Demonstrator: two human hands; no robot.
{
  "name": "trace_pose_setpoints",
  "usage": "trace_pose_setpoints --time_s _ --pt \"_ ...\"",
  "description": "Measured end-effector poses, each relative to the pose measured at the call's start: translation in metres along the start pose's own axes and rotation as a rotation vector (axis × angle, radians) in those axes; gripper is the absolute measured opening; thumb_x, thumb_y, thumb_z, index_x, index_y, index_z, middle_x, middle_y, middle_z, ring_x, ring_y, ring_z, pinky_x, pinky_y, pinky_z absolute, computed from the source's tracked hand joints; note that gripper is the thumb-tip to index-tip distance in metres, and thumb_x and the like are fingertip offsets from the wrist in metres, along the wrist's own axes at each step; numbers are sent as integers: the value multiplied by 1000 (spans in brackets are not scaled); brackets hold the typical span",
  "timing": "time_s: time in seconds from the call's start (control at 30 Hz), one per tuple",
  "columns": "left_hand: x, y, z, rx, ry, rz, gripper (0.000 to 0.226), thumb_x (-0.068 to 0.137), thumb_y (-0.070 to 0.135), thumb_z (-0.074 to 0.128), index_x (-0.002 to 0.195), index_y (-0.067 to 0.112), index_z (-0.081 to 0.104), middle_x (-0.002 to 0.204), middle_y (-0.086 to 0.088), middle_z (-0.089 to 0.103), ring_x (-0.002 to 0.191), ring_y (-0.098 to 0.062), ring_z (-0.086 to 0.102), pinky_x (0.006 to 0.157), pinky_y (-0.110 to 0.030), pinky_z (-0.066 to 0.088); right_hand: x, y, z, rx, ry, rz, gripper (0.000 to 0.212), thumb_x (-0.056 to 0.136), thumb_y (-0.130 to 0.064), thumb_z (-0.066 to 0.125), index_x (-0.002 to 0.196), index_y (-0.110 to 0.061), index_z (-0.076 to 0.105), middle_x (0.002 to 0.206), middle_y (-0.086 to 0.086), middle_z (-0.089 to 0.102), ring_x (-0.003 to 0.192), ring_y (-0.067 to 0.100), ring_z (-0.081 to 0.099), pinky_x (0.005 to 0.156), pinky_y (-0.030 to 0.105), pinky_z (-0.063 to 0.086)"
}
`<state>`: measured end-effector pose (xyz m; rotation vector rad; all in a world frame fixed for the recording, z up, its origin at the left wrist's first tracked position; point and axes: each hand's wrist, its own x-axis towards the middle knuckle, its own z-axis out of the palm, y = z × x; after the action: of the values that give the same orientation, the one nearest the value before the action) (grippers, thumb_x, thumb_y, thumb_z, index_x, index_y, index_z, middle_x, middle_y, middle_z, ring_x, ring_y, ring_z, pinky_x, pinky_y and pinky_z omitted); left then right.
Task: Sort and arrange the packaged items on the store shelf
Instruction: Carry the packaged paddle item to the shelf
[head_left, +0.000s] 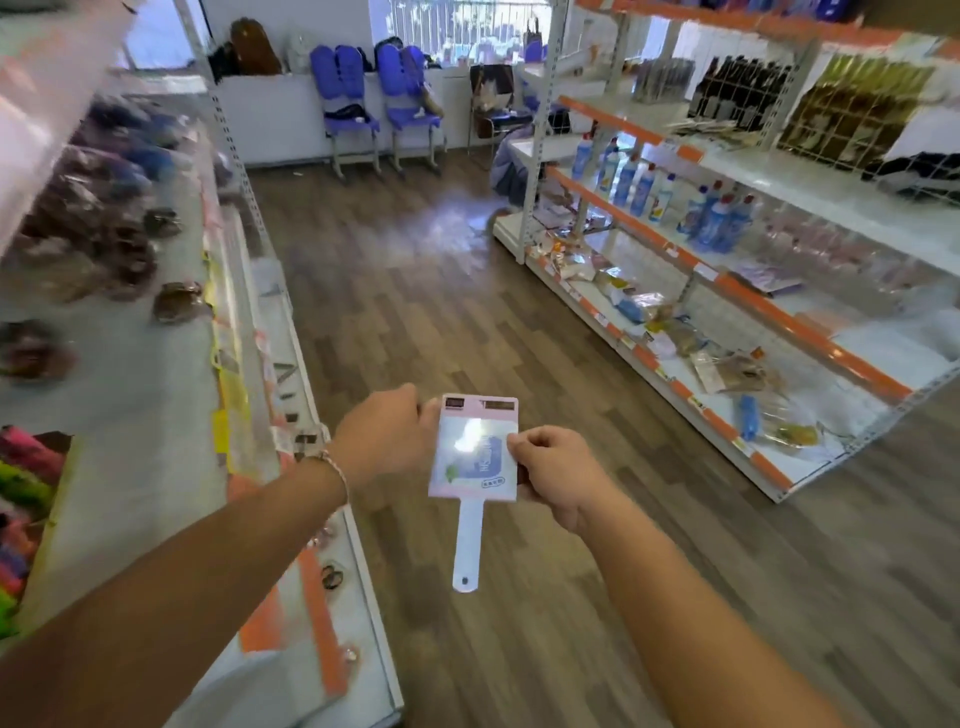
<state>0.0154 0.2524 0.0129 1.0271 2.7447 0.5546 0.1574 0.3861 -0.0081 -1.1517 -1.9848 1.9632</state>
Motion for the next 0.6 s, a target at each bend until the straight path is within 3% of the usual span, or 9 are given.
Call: trace_pose_setpoints --time_s 0.1,0.23,0.3,0.4,0.5,0.6 --pt "25 58 22 -90 -91 24 46 100 44 29 75 15 53 76 -3 60 69 -18 56 56 -30 35 11 -2 -65 38 46 24 17 99 -18 54 88 -7 59 95 24 70 77 27 65 65 37 51" --pt "56 132 43 -184 -169 69 53 102 44 29 76 8 58 87 -9 66 82 -26 59 73 -33 44 27 -8 -147 49 106 25 19 99 -20 54 91 -5 61 104 25 71 85 33 71 73 46 53" --pt "69 162 51 -208 -201 100 54 102 46 28 78 8 59 87 -9 66 83 -26 60 77 -35 48 35 -14 -182 38 151 17 20 100 -21 53 95 -3 62 102 21 73 81 27 70 68 40 51" --pt "88 199 63 -293 -232 134 51 101 47 30 74 11 54 83 -8 66 81 -27 62 77 -38 51 44 -24 -226 32 189 13 23 101 -21 52 103 0 61 99 16 74 70 16 69 53 25 51" --pt "110 229 71 -409 -244 151 48 102 43 32 72 11 54 78 -9 66 75 -28 63 75 -41 52 61 -34 -255 57 207 12 19 100 -20 52 99 -5 63 97 14 75 78 23 70 61 32 51" --pt "134 247 79 -493 -231 165 44 102 36 36 71 11 55 69 -3 62 62 -18 58 71 -41 53 81 -45 -271 120 220 17 16 100 -21 54 90 -10 60 90 7 77 84 24 74 61 33 52"
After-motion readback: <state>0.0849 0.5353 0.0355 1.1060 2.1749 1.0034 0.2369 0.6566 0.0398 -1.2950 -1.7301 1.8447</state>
